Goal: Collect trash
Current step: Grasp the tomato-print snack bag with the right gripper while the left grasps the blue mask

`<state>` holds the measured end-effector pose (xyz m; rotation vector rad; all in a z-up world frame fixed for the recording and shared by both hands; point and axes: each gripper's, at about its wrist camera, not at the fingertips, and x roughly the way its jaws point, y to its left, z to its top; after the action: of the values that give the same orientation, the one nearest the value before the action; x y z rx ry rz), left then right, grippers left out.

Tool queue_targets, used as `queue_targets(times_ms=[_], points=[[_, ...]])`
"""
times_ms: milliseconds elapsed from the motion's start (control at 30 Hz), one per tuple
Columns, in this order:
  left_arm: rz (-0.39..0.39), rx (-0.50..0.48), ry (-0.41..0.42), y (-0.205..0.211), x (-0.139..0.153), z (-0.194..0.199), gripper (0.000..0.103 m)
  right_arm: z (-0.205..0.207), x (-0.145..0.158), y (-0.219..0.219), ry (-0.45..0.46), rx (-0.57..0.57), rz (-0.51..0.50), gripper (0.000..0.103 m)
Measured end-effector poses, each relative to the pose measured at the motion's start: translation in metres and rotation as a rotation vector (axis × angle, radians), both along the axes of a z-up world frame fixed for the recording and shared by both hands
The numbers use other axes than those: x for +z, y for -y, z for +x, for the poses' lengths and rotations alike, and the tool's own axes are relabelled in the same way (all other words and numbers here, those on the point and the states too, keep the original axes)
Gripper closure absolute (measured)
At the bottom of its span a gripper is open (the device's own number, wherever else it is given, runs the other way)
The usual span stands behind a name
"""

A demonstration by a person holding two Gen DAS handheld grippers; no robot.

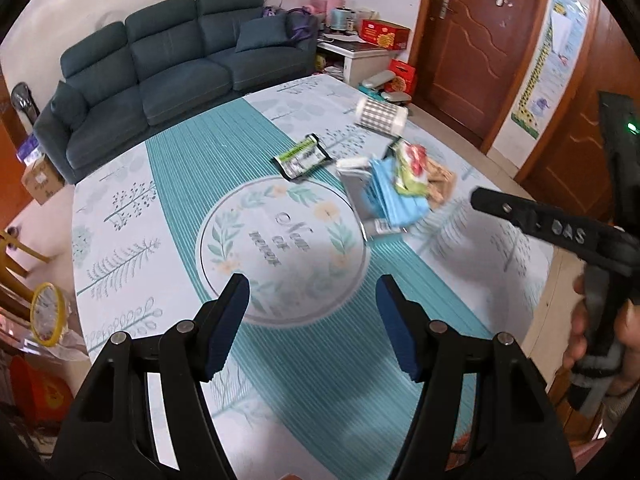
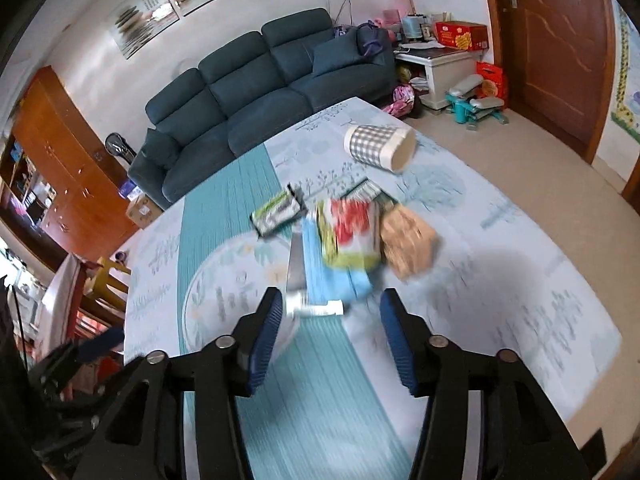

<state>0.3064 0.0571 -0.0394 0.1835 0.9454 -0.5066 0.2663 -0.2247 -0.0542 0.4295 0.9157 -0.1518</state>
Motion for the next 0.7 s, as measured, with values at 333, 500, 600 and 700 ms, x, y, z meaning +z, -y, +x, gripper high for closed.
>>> queue_targets(times_ms=[333,500,600,700], points=[[-0.015,0.037,-0.059,0.011,-0.024,0.055,0.04,0.086,-0.06,0.04,-0.067,-0.05,0.137,0.049],[-0.019,0.043,-0.094,0.016,-0.038,0.068,0.04,0.098,-0.083,0.042,-0.068,-0.059,0.167,0.049],[-0.017,0.044,-0.098,0.019,-0.043,0.072,0.04,0.102,-0.092,0.04,-0.065,-0.046,0.182,0.065],[-0.016,0.041,-0.102,0.023,-0.045,0.075,0.04,0.1,-0.096,0.035,-0.059,-0.021,0.208,0.074]])
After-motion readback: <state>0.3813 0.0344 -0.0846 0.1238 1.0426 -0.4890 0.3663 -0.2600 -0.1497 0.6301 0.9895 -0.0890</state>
